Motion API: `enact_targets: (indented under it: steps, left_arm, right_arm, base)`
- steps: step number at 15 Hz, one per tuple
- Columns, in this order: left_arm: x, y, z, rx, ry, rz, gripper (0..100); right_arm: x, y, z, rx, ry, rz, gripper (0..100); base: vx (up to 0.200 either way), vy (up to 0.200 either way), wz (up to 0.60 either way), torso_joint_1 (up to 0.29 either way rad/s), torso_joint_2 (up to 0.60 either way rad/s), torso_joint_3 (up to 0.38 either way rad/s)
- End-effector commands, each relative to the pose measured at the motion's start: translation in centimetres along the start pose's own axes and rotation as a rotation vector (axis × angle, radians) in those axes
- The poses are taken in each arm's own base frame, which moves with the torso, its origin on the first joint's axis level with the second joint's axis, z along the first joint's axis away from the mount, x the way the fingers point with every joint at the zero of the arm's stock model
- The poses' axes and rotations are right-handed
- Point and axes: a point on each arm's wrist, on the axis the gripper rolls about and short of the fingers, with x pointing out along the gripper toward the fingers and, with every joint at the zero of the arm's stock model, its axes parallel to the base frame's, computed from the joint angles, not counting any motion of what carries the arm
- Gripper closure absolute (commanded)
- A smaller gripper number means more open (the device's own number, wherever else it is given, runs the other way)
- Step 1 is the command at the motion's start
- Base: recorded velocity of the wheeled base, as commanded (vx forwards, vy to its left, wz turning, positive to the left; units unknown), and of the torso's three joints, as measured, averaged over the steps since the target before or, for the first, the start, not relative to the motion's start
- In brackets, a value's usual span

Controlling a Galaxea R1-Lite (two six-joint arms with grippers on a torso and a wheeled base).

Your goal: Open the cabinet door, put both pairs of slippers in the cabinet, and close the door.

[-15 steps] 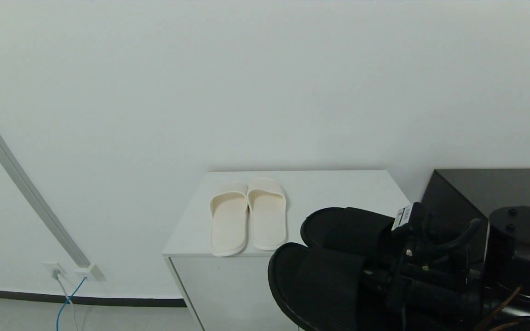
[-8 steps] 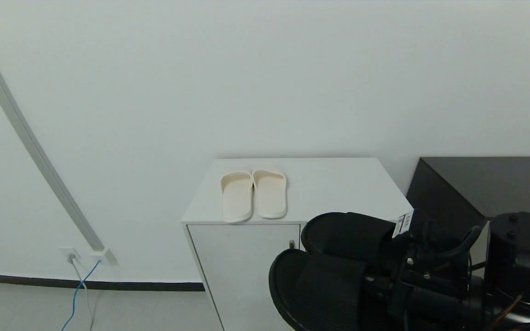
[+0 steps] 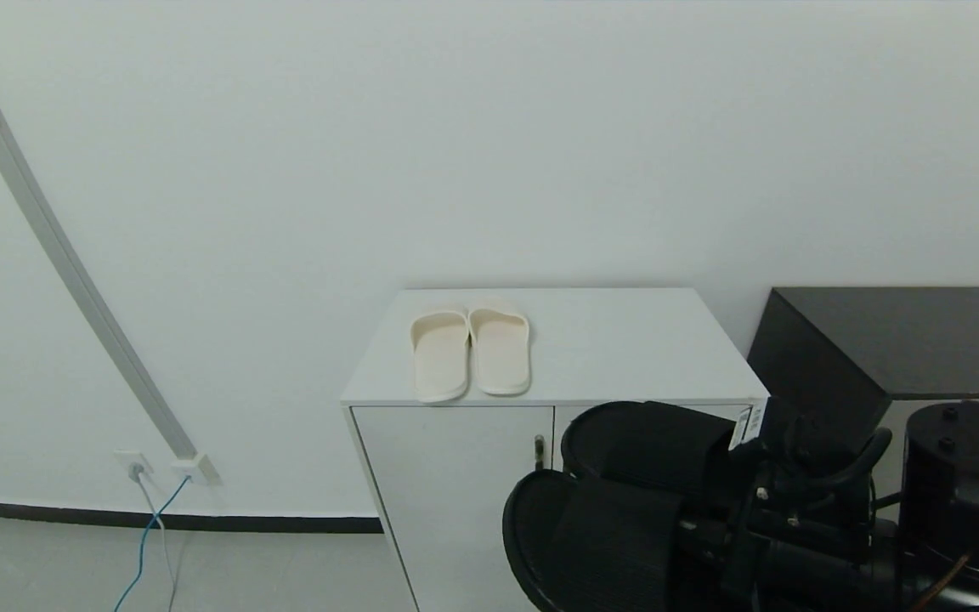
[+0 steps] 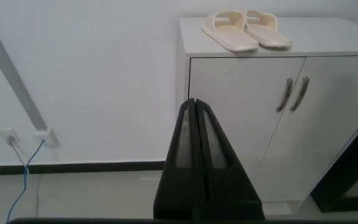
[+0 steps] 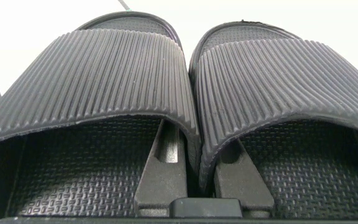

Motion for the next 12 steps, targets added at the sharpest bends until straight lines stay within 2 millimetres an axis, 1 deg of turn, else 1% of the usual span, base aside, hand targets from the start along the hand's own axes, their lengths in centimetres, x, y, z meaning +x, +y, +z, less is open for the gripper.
enact_targets:
  steps: [1,6,7,9,12]
  left_arm:
    - [0.0,0.0,-0.01,0.0,0.001,0.0,100]
    - [0.0,-0.01,-0.01,0.001,0.001,-0.004,100]
    - [0.0,-0.01,-0.01,0.003,0.001,-0.003,0]
    - [0.0,-0.01,0.01,0.001,-0.001,-0.003,0]
    - [0.0,0.0,-0.01,0.001,0.001,-0.001,0]
  right_arm:
    - [-0.08,0.02,-0.07,0.0,0.002,0.001,100]
    - [-0.23,0.03,-0.03,-0.004,-0.003,0.0,100]
    - [-0.51,0.13,0.05,-0.007,-0.008,0.002,100]
    - [-0.69,0.16,-0.03,-0.007,-0.008,0.002,100]
    - [-1.06,0.18,0.17,-0.008,-0.02,0.001,100]
  base:
    - [0.0,0.0,0.0,0.0,0.0,0.0]
    - [0.0,0.0,0.0,0.0,0.0,0.0]
    - [0.0,0.0,0.0,0.0,0.0,0.0]
    - [0.0,0.0,0.0,-0.088,0.18,0.107]
    - [0.0,0.0,0.0,-0.16,0.37,0.206]
